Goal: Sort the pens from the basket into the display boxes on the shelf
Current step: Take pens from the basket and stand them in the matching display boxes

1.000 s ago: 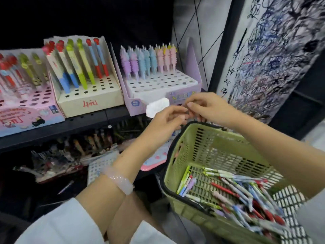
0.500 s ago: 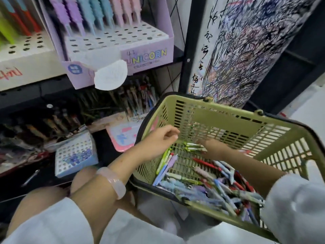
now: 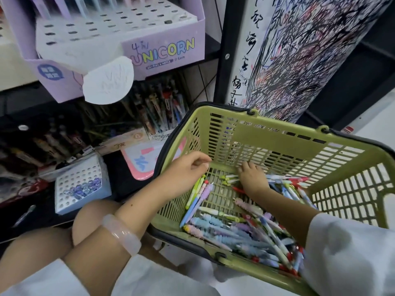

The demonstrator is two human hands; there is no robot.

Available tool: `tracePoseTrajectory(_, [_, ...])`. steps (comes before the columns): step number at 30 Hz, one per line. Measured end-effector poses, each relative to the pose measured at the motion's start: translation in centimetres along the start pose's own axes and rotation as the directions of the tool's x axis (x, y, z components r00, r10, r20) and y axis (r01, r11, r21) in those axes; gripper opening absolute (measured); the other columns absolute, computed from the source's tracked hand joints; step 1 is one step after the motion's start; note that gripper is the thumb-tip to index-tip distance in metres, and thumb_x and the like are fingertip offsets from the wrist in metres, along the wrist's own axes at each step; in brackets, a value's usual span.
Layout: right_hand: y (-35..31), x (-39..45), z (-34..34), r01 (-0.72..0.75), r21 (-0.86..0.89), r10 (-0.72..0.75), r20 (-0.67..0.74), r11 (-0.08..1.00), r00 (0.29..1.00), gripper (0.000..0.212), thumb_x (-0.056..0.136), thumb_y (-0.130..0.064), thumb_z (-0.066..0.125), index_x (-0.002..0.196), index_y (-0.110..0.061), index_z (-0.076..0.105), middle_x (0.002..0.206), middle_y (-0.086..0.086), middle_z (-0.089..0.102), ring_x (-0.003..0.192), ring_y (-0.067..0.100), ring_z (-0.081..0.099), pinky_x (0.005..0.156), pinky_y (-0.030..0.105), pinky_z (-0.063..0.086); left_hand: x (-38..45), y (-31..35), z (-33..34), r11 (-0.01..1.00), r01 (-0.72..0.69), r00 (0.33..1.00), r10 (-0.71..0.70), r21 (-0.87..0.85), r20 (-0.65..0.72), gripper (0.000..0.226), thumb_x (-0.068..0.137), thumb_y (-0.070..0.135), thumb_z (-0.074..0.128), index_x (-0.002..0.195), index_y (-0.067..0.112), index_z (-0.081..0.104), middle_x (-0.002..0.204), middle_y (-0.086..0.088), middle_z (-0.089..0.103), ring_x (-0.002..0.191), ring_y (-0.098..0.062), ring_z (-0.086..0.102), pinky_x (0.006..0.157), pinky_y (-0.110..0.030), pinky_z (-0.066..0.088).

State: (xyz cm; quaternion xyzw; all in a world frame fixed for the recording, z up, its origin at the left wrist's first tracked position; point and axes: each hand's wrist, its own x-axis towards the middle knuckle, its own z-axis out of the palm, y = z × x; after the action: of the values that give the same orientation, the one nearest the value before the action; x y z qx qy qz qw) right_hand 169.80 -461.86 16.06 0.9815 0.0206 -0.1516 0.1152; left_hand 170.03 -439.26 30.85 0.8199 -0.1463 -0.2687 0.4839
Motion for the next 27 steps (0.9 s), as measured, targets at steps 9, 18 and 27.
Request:
tracePoseTrajectory(9, [-5.2,0.6,-5.4,-0.157,0.79,0.233,0.018,0.593,0.972,0.008,0.096,-0.016,0.046,0.1,-0.011,0.041,0.078,0.004,0.053,0.061,0.018,0.049,0.052,0.028,0.04,-0.4,0.7,-0.1,0.992,-0.006,0.999,0.0,-0.123,-0.052,0.017,0.095,0.023,0.046,0.099,0.037,0.055,0.114,0.009,0.06,0.108,-0.005,0.055,0.097,-0.029,0.043])
tracePoseTrajectory(18, [-11.5,0.6,-4.0,-0.523,0.851,0.284,0.491,0.045,0.824,0.035,0.095,-0.01,0.042,0.129,-0.001,0.04,0.109,0.017,0.051,0.089,0.029,0.056,0.067,0.032,0.045,-0.8,0.6,-0.2,0.984,-0.02,0.998,0.011,-0.176,-0.054,0.023,0.094,0.018,0.047,0.096,0.04,0.057,0.109,0.013,0.062,0.104,0.001,0.057,0.101,-0.031,0.043])
tracePoseTrajectory(27, [-13.5,0.4,-3.5,-0.566,0.803,0.289,0.595,-0.186,0.75,0.055,0.096,-0.016,0.044,0.143,-0.005,0.017,0.131,0.014,0.046,0.103,0.027,0.052,0.078,0.031,0.044,-0.6,0.6,-0.3,0.969,-0.029,0.997,0.01,-0.244,-0.078,0.023,0.096,0.016,0.044,0.1,0.033,0.06,0.103,0.015,0.065,0.095,0.004,0.061,0.095,-0.027,0.047])
